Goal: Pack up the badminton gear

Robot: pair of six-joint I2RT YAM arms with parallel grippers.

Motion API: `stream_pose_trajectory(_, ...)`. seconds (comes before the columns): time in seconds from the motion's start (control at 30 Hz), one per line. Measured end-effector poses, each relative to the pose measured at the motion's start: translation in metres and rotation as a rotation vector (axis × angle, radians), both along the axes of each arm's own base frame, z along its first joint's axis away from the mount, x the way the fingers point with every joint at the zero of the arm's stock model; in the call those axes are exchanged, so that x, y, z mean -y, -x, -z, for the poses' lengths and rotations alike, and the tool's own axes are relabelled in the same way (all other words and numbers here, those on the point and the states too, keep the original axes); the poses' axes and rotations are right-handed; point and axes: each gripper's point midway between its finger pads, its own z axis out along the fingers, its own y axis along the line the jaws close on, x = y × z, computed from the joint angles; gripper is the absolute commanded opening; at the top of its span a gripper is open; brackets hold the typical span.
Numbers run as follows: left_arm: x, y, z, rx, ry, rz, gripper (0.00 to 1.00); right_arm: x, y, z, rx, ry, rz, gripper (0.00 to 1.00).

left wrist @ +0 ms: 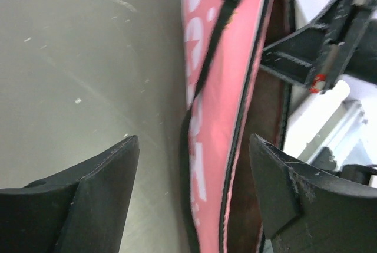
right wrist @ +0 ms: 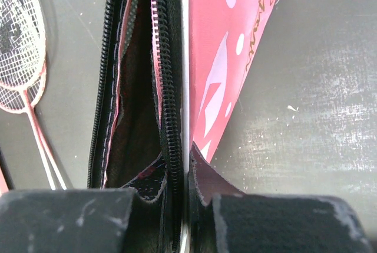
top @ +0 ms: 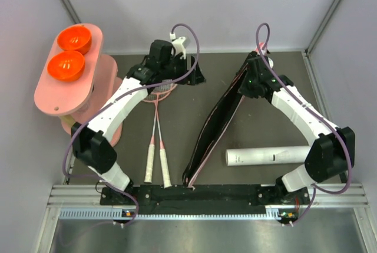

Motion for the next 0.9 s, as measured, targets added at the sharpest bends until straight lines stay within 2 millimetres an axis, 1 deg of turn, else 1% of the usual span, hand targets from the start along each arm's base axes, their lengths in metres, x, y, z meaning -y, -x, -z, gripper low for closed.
stream_pose_trajectory(0.07,-0.013,0.007,0.001,0.015,-0.034,-0.043,0.75,0.002,0.000,0.000,-0.001,0.015,0.007,0.00)
stream_pose_trajectory(0.13,-0.032,0.009,0.013,0.020,-0.096,-0.121,0.74,0.005,0.001,0.002,-0.004,0.033,0.013,0.00)
stream_pose_trajectory(0.17,-0.043,0.009,0.025,0.009,-0.142,-0.170,0.68,0.006,0.001,0.002,-0.006,0.041,0.016,0.00)
stream_pose_trajectory(0.23,-0.066,0.008,0.053,-0.026,-0.239,-0.271,0.66,0.008,0.000,0.001,-0.008,0.050,0.016,0.00)
stream_pose_trajectory(0.33,-0.099,0.012,0.100,-0.106,-0.397,-0.395,0.66,0.007,-0.002,-0.002,0.000,0.057,0.008,0.00)
stream_pose_trajectory(0.4,-0.119,0.019,0.127,-0.161,-0.490,-0.455,0.67,0.007,-0.003,-0.004,0.006,0.062,0.000,0.00)
stream_pose_trajectory(0.47,-0.133,0.030,0.149,-0.206,-0.550,-0.495,0.67,0.007,-0.003,-0.004,0.008,0.067,-0.008,0.00)
stream_pose_trajectory(0.5,-0.137,0.034,0.158,-0.220,-0.560,-0.505,0.63,0.006,-0.003,-0.004,0.007,0.070,-0.015,0.00)
stream_pose_trajectory(0.53,-0.143,0.043,0.169,-0.242,-0.576,-0.514,0.60,0.006,-0.003,-0.003,0.005,0.070,-0.020,0.00)
stream_pose_trajectory(0.6,-0.156,0.065,0.189,-0.292,-0.612,-0.534,0.58,0.004,-0.003,-0.002,0.005,0.071,-0.032,0.00)
stream_pose_trajectory(0.63,-0.163,0.075,0.195,-0.309,-0.625,-0.543,0.55,0.003,-0.003,-0.002,0.005,0.071,-0.039,0.00)
stream_pose_trajectory(0.73,-0.183,0.101,0.203,-0.331,-0.660,-0.587,0.54,0.002,-0.003,-0.002,0.007,0.073,-0.054,0.00)
stream_pose_trajectory(0.83,-0.196,0.111,0.205,-0.330,-0.683,-0.625,0.54,0.000,-0.004,-0.003,0.016,0.069,-0.065,0.00)
stream_pose_trajectory(0.9,-0.200,0.112,0.209,-0.335,-0.699,-0.640,0.53,-0.001,-0.005,-0.004,0.021,0.068,-0.072,0.00)
